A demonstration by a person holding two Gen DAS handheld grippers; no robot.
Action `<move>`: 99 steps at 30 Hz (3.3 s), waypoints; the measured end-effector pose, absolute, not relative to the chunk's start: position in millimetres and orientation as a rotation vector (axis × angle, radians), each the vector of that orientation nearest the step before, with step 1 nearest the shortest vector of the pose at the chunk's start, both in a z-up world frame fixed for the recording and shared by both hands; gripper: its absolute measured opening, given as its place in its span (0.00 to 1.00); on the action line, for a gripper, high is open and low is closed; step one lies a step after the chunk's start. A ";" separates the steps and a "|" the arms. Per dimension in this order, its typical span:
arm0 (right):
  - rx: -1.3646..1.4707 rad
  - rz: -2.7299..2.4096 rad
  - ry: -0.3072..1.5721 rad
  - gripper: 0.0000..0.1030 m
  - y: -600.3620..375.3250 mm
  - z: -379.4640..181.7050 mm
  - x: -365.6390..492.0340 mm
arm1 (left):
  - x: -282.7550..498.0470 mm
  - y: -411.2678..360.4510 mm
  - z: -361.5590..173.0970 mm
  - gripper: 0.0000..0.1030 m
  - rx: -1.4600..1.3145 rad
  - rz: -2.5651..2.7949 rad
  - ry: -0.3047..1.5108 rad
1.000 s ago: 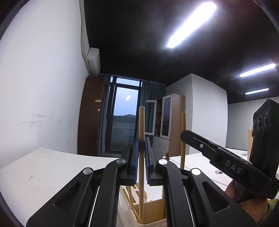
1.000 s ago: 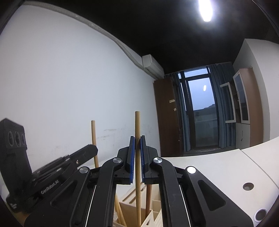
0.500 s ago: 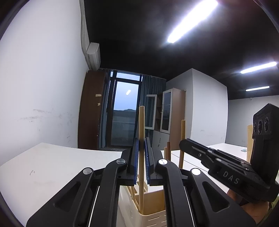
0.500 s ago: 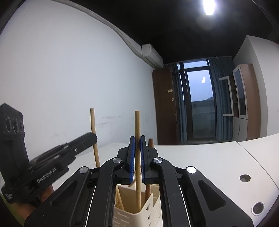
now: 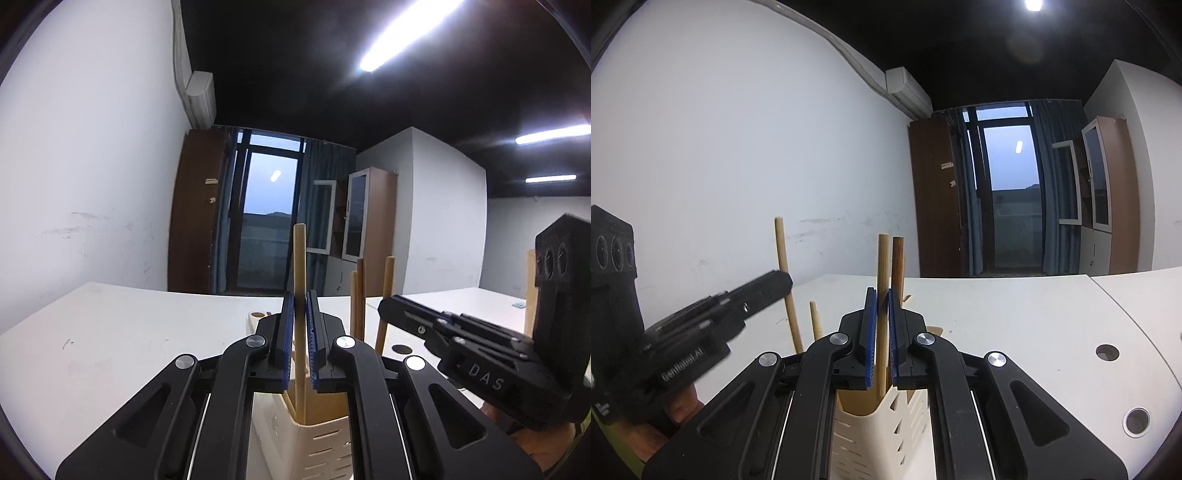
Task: Organize utensils
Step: 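Open both grippers to release the chopsticks in the holder, then move both open grippers down to the brown chopsticks on the table, then close the right gripper on a brown chopstick while the left gripper grasps another brown chopstick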
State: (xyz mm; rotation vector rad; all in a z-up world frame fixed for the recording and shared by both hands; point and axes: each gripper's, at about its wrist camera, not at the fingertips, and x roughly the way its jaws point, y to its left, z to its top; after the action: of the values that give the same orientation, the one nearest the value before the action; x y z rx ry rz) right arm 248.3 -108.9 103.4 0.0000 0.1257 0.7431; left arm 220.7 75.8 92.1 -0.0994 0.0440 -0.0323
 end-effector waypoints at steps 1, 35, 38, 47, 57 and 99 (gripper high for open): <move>-0.003 0.743 0.126 0.07 -109.3 103.9 247.6 | 220.2 75.6 92.8 0.11 -0.099 -0.025 0.040; -0.056 0.644 0.323 0.48 -133.7 74.3 199.1 | 173.3 58.1 92.7 0.34 -0.086 0.044 0.278; -0.075 0.642 0.370 0.49 -130.4 62.9 196.0 | 168.8 60.0 87.1 0.35 -0.088 0.052 0.301; -0.148 0.621 0.529 0.50 -115.2 26.3 198.9 | 152.9 71.5 64.4 0.36 -0.141 0.073 0.365; -0.218 0.597 0.665 0.50 -103.4 -4.1 202.5 | 145.3 74.1 49.7 0.40 -0.151 0.107 0.440; -0.334 0.581 0.878 0.23 -88.3 -43.6 206.7 | 186.1 53.3 -16.6 0.43 -0.128 0.072 0.781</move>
State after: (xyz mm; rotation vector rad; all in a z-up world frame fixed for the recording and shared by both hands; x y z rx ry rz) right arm 206.7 -88.3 -43.6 -0.3343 0.8779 0.5810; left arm 186.1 53.3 -16.6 -0.1280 0.7811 0.0717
